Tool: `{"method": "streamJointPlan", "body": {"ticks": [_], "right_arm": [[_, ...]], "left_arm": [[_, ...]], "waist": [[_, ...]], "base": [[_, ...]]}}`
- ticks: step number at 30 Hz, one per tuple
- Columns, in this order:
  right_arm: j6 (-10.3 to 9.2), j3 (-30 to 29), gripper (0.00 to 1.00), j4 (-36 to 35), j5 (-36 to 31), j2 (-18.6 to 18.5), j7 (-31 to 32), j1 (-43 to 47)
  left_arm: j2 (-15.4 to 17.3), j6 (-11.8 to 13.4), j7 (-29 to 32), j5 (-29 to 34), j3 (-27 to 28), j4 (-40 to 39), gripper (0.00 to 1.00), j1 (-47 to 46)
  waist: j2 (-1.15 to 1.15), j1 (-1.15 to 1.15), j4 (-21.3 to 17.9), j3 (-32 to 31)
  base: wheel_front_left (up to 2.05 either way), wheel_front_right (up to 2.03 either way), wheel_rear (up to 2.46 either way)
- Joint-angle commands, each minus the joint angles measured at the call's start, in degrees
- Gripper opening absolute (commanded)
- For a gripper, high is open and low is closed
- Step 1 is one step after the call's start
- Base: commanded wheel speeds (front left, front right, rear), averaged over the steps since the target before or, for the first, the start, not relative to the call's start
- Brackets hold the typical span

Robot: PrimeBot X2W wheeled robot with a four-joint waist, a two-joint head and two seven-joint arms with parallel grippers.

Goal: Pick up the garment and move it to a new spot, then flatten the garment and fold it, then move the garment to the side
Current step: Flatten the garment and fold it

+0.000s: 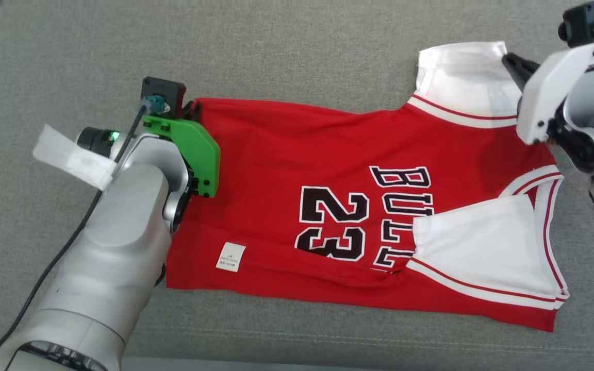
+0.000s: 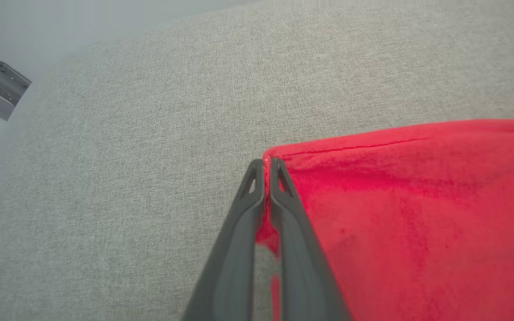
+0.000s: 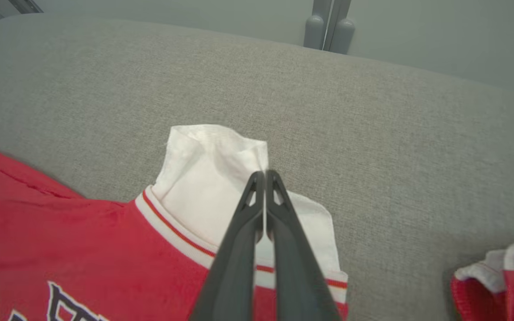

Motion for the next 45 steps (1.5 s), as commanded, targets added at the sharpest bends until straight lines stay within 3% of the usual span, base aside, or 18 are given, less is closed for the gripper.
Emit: {"method": "streamJointPlan", "body": {"ticks": [1, 6, 12, 18, 25, 34, 45], "right_arm": [[-0.09, -0.15, 0.0, -2.54, 1.32, -1.68, 0.79, 2.68], [-0.08, -2.38, 0.0, -13.79, 3.77, -6.57, 4.77, 12.29], [-0.08, -7.37, 0.0, -23.02, 5.53, -7.82, 10.48, 21.33], [-0.07, -13.8, 0.0, -33.12, 5.66, -7.31, 19.24, 31.46], [-0.05, -20.8, 0.0, -42.9, 4.9, -4.56, 28.18, 39.88], [-0.05, -26.39, 0.0, -50.73, 6.21, 1.19, 35.72, 46.94], [-0.05, -30.57, 0.0, -53.72, 5.25, 5.73, 41.33, 52.85]], "left_arm": [[0.82, 0.4, -1.48, 0.57, -0.18, -0.63, 0.0, 1.78], [2.52, 1.88, -6.17, 2.65, -1.97, -3.91, 0.0, 6.23], [4.24, 4.25, -9.72, 3.76, -3.02, -7.8, 0.0, 11.49], [6.66, 4.54, -12.01, 5.44, -5.38, -10.7, 0.0, 17.0], [9.23, 5.77, -13.78, 7.33, -7.0, -11.54, 0.0, 19.66], [10.0, 6.41, -15.17, 7.88, -8.14, -12.76, 0.0, 21.56], [10.38, 6.81, -14.68, 6.92, -8.84, -12.71, 0.0, 23.09]], "waist": [[0.0, 0.0, -0.9, -2.27], [0.0, 0.0, -1.7, -5.21], [0.0, 0.0, -2.26, -7.48], [0.0, 0.0, -2.47, -9.46], [0.0, 0.0, -2.65, -10.77], [0.0, 0.0, -2.66, -11.39], [0.0, 0.0, -2.24, -11.29]], "base": [[0.0, 0.0, 0.0], [0.0, 0.0, 0.0], [0.0, 0.0, 0.0], [0.0, 0.0, 0.0], [0.0, 0.0, 0.0], [0.0, 0.0, 0.0], [0.0, 0.0, 0.0]]}}
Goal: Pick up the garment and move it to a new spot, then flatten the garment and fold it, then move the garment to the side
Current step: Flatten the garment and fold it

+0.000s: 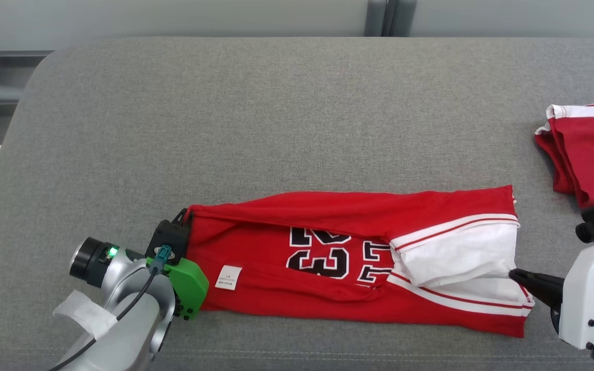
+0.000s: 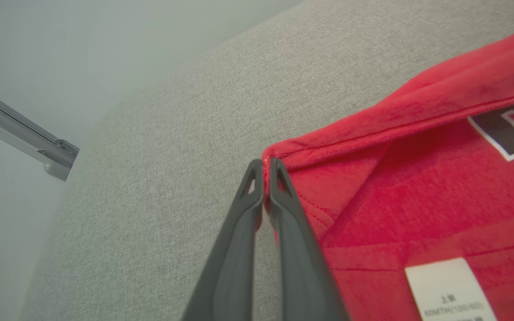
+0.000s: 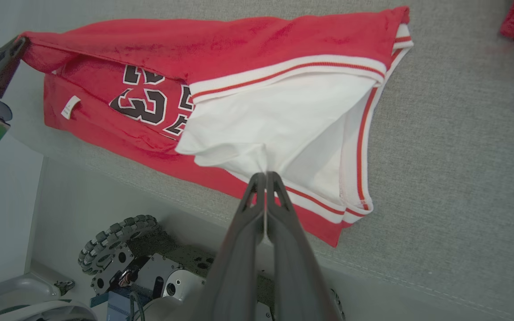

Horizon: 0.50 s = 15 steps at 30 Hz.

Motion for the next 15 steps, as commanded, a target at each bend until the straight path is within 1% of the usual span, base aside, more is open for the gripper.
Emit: {"method": "streamJointPlan", "body": {"ticks": [1, 2, 3, 4, 5, 6, 7, 8, 9, 10, 15], "right_arm": [[-0.01, 0.03, 0.0, 0.34, -0.9, 0.44, 0.76, 1.04], [-0.01, -0.03, 0.0, 0.6, -1.53, 0.63, 0.88, 1.16], [-0.01, -0.21, 0.0, 0.95, -2.05, 0.91, 0.84, 1.06], [0.0, 0.46, 0.0, 1.16, -2.15, 1.05, 1.62, 1.48], [0.0, 0.77, 0.0, 1.33, -2.44, 1.16, 1.96, 1.87], [0.0, 0.77, 0.0, 1.33, -2.44, 1.16, 1.96, 1.87], [-0.01, 0.81, 0.0, 1.48, -2.57, 1.36, 2.11, 2.0], [-0.01, 0.92, 0.0, 1.64, -2.75, 1.72, 2.09, 1.96], [-0.01, 0.85, 0.2, 1.86, -3.05, 2.17, 1.83, 1.92], [-0.01, 0.39, 1.0, 2.32, -3.32, 2.64, 1.51, 1.9], [-0.01, 0.93, 1.0, 3.83, -4.15, 2.59, 1.92, 2.94]], "left_arm": [[0.26, -0.01, 0.34, -0.34, -0.19, 0.21, 0.0, 0.92], [0.19, -0.16, 0.85, -0.54, -0.23, 0.49, 0.0, 1.07], [0.09, -0.19, 1.1, -0.79, -0.25, 0.66, 0.18, 1.16], [-0.01, -0.17, 1.24, -0.83, -0.3, 0.78, 0.4, 1.13], [-0.17, -0.35, 1.78, -1.17, -0.3, 1.09, 0.75, 1.25], [-0.17, -0.35, 1.78, -1.17, -0.3, 1.09, 0.75, 1.25], [-0.34, -0.4, 2.05, -1.4, -0.36, 1.31, 0.99, 1.37], [-0.42, -0.46, 2.39, -1.66, -0.3, 1.55, 1.0, 1.44], [-0.5, -0.41, 2.93, -2.03, -0.22, 1.87, 1.0, 1.58], [-0.58, -0.4, 3.38, -2.41, -0.13, 2.09, 1.0, 1.76], [-0.72, 0.15, 4.06, -3.62, 0.4, 2.37, 1.0, 2.54]], "waist": [[0.0, 0.0, 0.04, 0.11], [0.0, 0.0, 0.05, 0.18], [0.0, 0.0, 0.07, 0.25], [0.0, 0.0, 0.11, 0.28], [0.0, 0.0, 0.16, 0.3], [0.0, 0.0, 0.16, 0.3], [0.0, 0.0, 0.22, 0.32], [0.0, 0.0, 0.28, 0.32], [0.0, 0.0, 0.33, 0.27], [0.0, 0.0, 0.38, 0.22], [0.0, 0.0, 0.82, -0.69]], "base": [[0.0, 0.0, 0.0], [0.0, 0.0, 0.0], [0.0, 0.0, 0.0], [0.0, 0.0, 0.0], [0.0, 0.0, 0.0], [0.0, 0.0, 0.0], [0.0, 0.0, 0.0], [0.0, 0.0, 0.0], [0.0, 0.0, 0.0], [0.0, 0.0, 0.0], [0.0, 0.0, 0.0]]}}
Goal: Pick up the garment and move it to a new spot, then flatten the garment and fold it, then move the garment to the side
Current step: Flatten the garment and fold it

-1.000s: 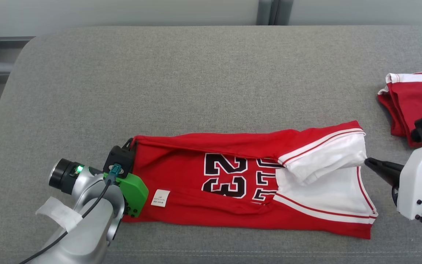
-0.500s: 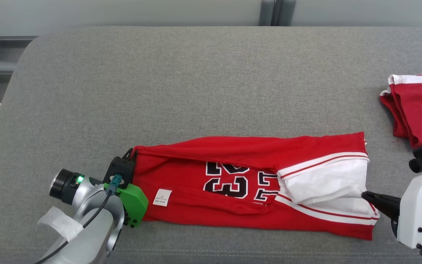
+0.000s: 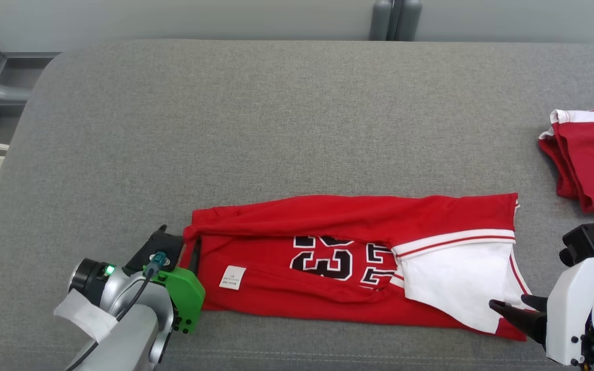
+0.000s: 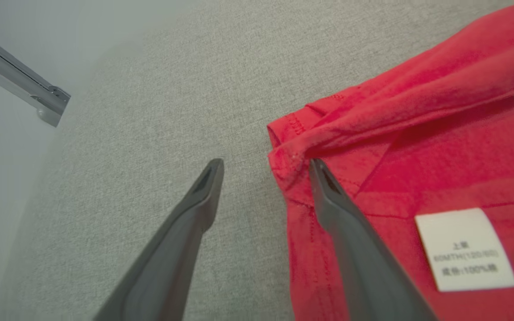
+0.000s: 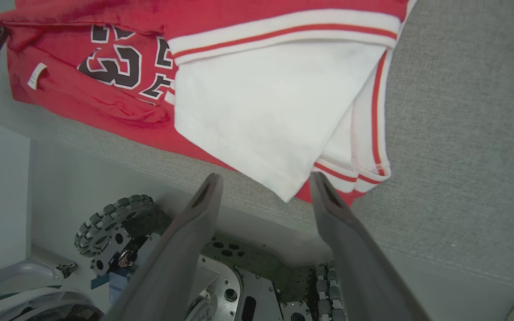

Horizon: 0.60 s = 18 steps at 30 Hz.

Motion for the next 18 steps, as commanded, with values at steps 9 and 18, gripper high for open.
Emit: {"method": "streamJointPlan", "body": {"ticks": [9, 18], "right_arm": [[0.0, -1.3, 1.0, 0.86, -4.99, 2.89, -14.8, 0.2], [0.01, -1.66, 1.0, 8.42, -12.6, 9.84, -39.07, -1.42]], "left_arm": [[0.34, 2.67, -3.99, -4.77, 4.91, -4.33, 1.0, 3.36], [-0.67, 2.73, -7.59, -6.73, 13.7, -18.39, 1.0, 8.48]], "waist": [[0.0, 0.0, 1.45, -3.56], [0.0, 0.0, 2.21, -6.26]], "base": [[0.0, 0.0, 0.0], [0.0, 0.0, 0.0]]}}
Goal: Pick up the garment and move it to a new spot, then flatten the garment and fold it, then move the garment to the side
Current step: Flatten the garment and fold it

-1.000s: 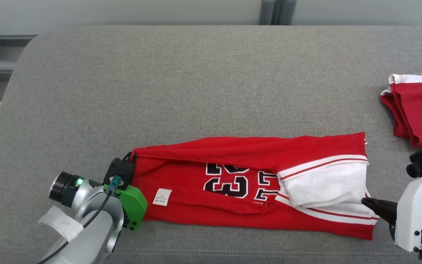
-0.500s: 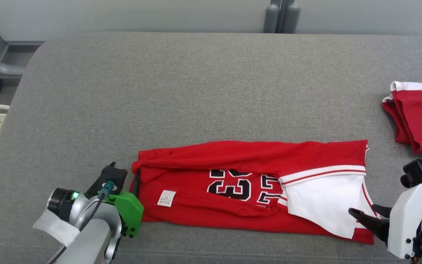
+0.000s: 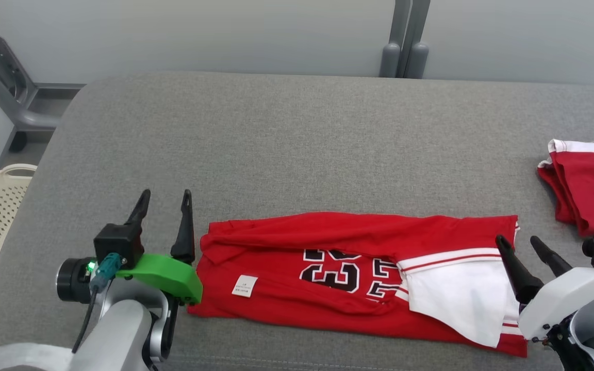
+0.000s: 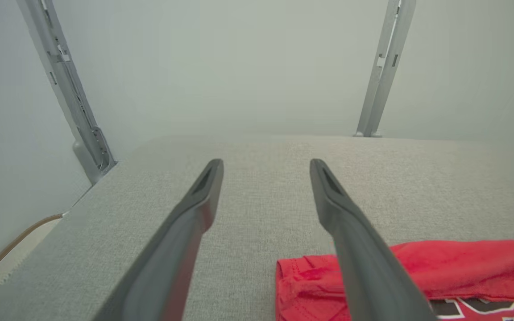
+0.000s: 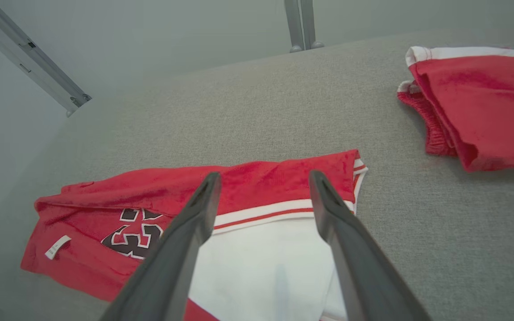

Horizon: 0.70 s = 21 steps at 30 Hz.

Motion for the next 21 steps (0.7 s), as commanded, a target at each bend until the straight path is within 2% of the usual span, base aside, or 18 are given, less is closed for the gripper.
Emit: {"method": "streamJointPlan", "body": {"ticks": [1, 5, 10, 15, 21], "right_arm": [[0.0, -0.47, 1.0, 1.09, -0.63, 0.69, -2.67, -0.7], [0.01, -0.87, 1.0, 4.62, -2.97, 2.59, -11.24, -1.32], [0.01, -1.02, 1.0, 9.82, -5.15, 4.45, -20.64, -2.12], [0.0, -0.86, 1.0, 14.2, -8.27, 5.33, -26.65, -2.45], [0.0, -0.31, 1.0, 18.45, -10.6, 5.65, -30.22, -1.66]], "left_arm": [[-0.16, -0.19, -0.45, 0.95, 1.55, -2.3, 1.0, 1.68], [-1.25, -1.89, -0.36, 2.79, 5.14, -7.55, 1.0, 5.91], [-3.17, -4.88, -0.37, 3.53, 8.51, -9.56, 1.0, 10.43], [-3.99, -7.31, -0.37, 4.41, 9.56, -8.57, 1.0, 12.55], [-4.39, -8.66, -0.37, 5.92, 9.88, -7.72, 1.0, 14.3]], "waist": [[0.0, 0.0, 0.27, -0.93], [0.0, 0.0, 0.23, -2.27], [0.0, 0.0, 0.59, -3.9], [0.0, 0.0, 1.05, -4.86], [0.0, 0.0, 1.09, -5.49]], "base": [[0.0, 0.0, 0.0], [0.0, 0.0, 0.0], [0.0, 0.0, 0.0], [0.0, 0.0, 0.0], [0.0, 0.0, 0.0]]}}
